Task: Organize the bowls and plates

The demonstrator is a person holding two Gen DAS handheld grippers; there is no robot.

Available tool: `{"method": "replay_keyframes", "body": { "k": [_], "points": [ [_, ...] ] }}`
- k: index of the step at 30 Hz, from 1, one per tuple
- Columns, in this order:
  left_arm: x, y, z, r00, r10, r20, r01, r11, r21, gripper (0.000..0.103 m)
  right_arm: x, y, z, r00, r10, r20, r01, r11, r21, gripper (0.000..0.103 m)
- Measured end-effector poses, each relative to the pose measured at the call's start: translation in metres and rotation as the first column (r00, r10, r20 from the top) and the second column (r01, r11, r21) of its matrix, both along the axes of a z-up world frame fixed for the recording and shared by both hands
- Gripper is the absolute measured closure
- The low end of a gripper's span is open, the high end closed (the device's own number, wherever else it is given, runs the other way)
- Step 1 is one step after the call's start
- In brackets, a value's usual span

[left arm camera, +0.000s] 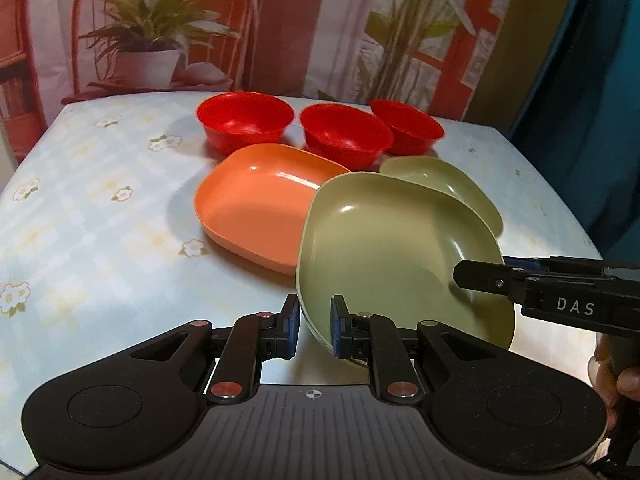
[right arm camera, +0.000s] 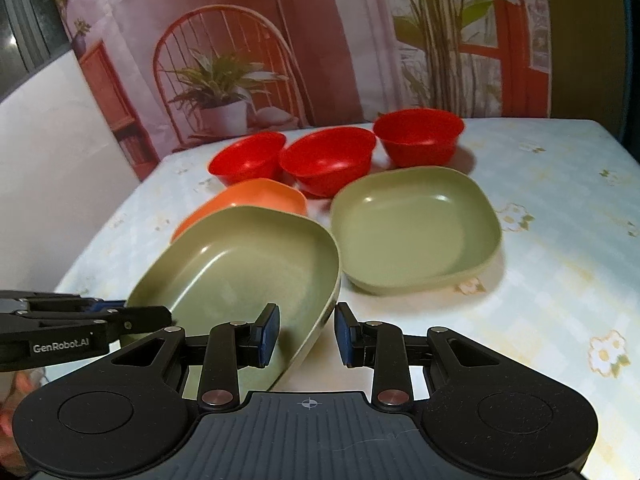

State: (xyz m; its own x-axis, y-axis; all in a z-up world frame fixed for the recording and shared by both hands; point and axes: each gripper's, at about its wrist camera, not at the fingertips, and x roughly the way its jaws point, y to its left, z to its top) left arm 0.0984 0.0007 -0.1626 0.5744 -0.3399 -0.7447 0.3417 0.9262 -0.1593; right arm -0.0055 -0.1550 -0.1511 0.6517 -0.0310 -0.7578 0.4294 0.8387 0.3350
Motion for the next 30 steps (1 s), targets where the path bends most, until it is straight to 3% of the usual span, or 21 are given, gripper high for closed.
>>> {"method": "replay_keyframes", "body": {
  "k": [11, 16, 23, 30],
  "points": [
    [0.052, 0.009, 0.021, 0.997, 0.020, 0.072, -0.025, 0.997, 0.071, 0.087, 0.057, -0.013, 0.008, 0.998, 0.043, 0.046, -0.044, 0.999, 0.011, 0.075],
    [0.086, 0.012, 0.018, 0.999, -0.024, 0.033, 0.020, 0.993, 0.119, 0.087, 0.082, -0.014, 0.002, 0.998, 0.052, 0.039, -0.053, 0.998, 0.023, 0.074],
    [0.112, 0.018, 0.003, 0.999, -0.009, -0.031, 0.014, 0.990, 0.143, 0.085, 0.101, -0.009, -0.007, 0.997, 0.077, 0.014, -0.077, 0.996, 0.036, 0.074],
    [0.119, 0.011, -0.008, 1.000, -0.006, -0.023, 0.010, 0.982, 0.189, 0.085, 0.108, -0.006, -0.017, 0.996, 0.093, -0.016, -0.093, 0.995, 0.023, 0.074]
  ]
}}
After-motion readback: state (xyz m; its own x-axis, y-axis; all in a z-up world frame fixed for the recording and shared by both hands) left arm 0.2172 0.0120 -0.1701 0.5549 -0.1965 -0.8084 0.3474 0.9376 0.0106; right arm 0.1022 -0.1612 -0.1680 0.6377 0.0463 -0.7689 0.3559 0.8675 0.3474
